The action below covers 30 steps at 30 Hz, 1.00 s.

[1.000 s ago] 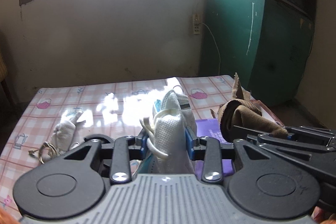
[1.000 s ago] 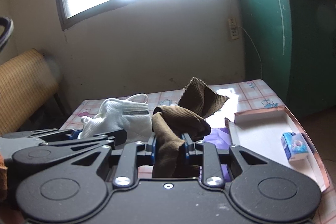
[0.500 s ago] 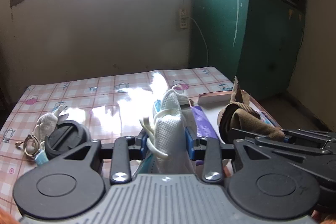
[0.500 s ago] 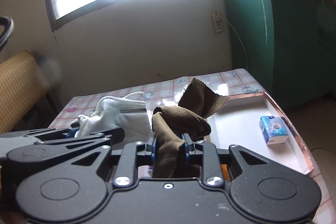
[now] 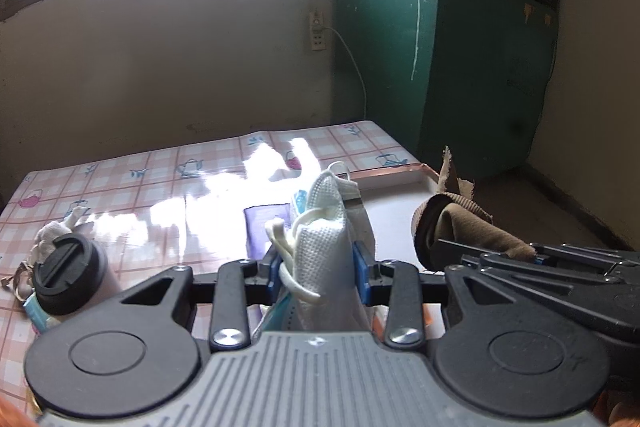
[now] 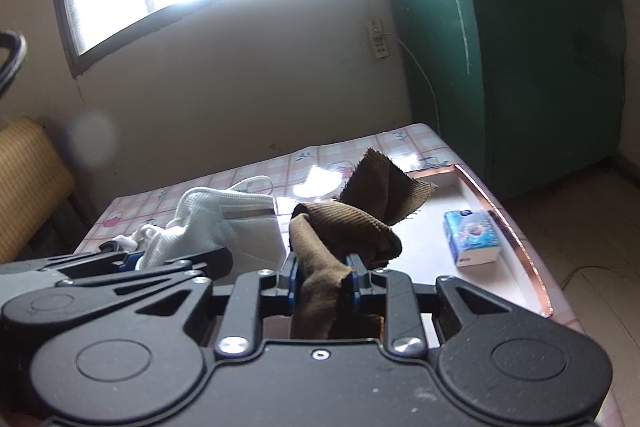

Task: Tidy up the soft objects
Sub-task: 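Carry the white mask and brown cloth over to the cardboard box, then release the brown cloth into the box with the right gripper while the left releases the mask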

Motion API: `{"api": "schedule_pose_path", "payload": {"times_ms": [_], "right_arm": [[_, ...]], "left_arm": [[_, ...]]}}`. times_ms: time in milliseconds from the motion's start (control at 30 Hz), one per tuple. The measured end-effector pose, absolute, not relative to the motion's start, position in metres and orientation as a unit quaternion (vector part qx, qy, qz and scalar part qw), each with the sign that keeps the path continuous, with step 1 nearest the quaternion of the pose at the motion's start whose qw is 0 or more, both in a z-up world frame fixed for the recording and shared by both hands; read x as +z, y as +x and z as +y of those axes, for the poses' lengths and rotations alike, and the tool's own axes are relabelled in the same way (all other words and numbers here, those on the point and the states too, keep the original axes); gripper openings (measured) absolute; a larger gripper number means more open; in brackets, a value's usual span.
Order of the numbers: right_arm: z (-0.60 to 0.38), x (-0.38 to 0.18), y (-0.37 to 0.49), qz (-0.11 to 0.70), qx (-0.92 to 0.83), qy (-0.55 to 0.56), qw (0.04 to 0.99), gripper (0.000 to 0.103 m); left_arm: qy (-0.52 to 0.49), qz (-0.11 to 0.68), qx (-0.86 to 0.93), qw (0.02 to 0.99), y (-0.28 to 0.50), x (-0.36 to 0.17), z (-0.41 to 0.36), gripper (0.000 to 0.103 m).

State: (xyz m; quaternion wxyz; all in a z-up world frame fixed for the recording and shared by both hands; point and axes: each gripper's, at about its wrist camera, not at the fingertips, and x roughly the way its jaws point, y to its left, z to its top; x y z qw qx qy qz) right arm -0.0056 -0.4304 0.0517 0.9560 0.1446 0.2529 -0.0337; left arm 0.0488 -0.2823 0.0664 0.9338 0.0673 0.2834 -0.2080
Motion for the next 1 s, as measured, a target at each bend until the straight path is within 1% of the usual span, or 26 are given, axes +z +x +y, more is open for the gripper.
{"api": "schedule_pose_path", "payload": {"times_ms": [300,633,1000], "right_arm": [[-0.465,0.051,0.003,0.255,-0.049,0.154,0.953,0.029],[-0.511,0.037,0.029,0.274,-0.064,0.175,0.943,0.030],[-0.537,0.023,0.072,0.301,-0.080,0.142,0.940,0.031]], "left_arm": [[0.074,0.281,-0.225,0.930,0.054,0.064,-0.313,0.037],[0.087,0.289,-0.252,0.920,0.069,0.048,-0.349,0.037],[0.092,0.309,-0.256,0.911,0.096,0.023,-0.383,0.038]]}}
